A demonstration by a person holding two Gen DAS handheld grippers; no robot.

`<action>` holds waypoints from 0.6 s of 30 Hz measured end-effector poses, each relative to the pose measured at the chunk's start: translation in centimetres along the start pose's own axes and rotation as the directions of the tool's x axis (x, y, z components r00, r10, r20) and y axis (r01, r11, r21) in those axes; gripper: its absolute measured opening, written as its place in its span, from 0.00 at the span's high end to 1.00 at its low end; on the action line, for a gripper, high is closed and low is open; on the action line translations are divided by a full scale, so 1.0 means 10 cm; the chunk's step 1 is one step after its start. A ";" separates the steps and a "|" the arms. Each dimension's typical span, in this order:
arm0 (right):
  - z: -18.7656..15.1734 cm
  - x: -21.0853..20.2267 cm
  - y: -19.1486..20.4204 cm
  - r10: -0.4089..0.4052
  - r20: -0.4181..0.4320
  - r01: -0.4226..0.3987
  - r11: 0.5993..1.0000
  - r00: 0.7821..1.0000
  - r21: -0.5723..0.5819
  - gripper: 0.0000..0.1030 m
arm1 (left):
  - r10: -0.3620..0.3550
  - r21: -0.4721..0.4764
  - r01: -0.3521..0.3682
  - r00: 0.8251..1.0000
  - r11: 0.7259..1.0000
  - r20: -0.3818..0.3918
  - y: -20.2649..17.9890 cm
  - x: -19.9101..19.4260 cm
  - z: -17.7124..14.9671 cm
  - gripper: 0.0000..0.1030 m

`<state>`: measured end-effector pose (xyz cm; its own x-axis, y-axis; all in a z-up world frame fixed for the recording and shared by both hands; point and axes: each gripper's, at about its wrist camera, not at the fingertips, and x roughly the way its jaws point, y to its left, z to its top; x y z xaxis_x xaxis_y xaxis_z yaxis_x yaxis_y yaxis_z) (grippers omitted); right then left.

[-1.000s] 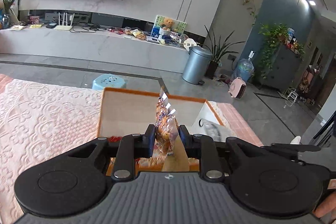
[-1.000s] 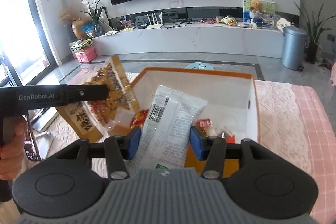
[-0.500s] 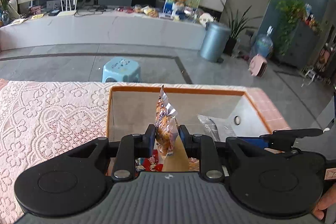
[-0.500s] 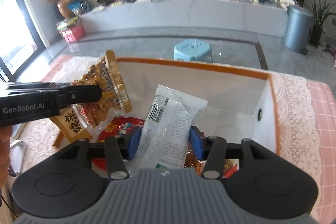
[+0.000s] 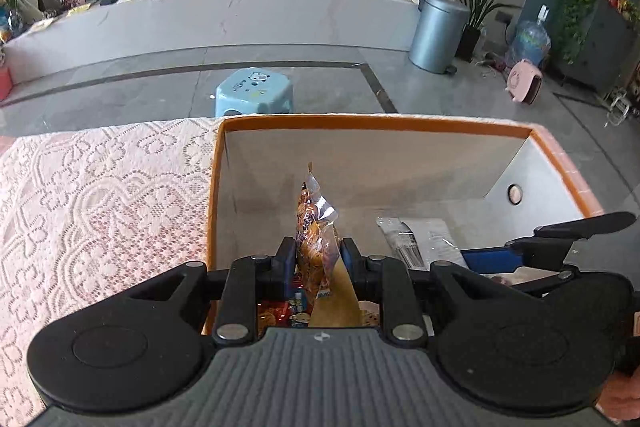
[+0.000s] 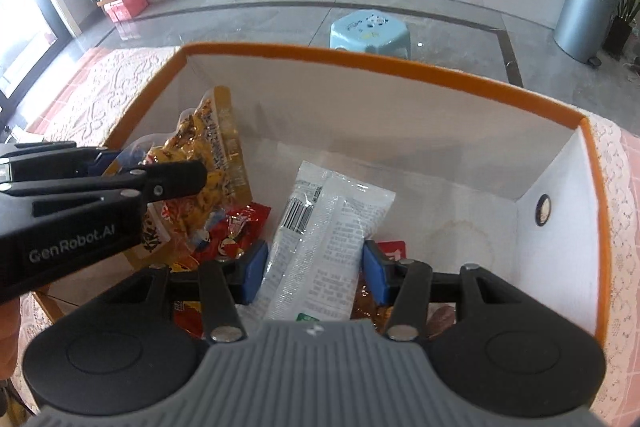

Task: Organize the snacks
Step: 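Open both grippers to drop the snacks into the box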

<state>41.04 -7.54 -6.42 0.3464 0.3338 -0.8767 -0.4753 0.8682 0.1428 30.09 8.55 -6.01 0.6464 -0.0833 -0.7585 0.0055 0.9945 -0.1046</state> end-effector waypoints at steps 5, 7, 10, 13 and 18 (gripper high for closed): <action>-0.08 0.05 0.03 0.006 -0.020 -0.006 1.000 1.000 -0.009 0.50 | 0.022 0.011 -0.022 1.000 1.000 -0.018 -0.02 0.02 -0.01 0.75; -0.08 0.05 0.03 0.009 -0.016 -0.009 1.000 1.000 -0.005 0.50 | 0.025 0.020 -0.025 1.000 0.999 0.001 -0.04 -0.03 -0.01 0.75; -0.09 0.01 0.05 0.012 -0.007 -0.012 1.000 1.000 0.006 0.49 | 0.033 0.033 -0.034 0.999 0.999 0.031 -0.06 -0.11 0.02 0.67; -0.10 -0.02 0.04 0.037 -0.002 -0.037 0.999 0.999 0.029 0.47 | 0.020 0.031 -0.021 0.999 0.999 0.047 -0.05 -0.19 0.06 0.61; -0.11 -0.12 0.06 0.062 0.019 -0.063 0.997 0.998 0.047 0.46 | 0.029 0.044 -0.033 0.997 0.998 0.076 -0.08 -0.33 0.04 0.50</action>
<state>39.40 -7.85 -5.77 0.3317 0.3938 -0.8573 -0.4573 0.8619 0.2189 28.30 8.08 -3.17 0.7021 -0.0491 -0.7104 0.0182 0.9985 -0.0510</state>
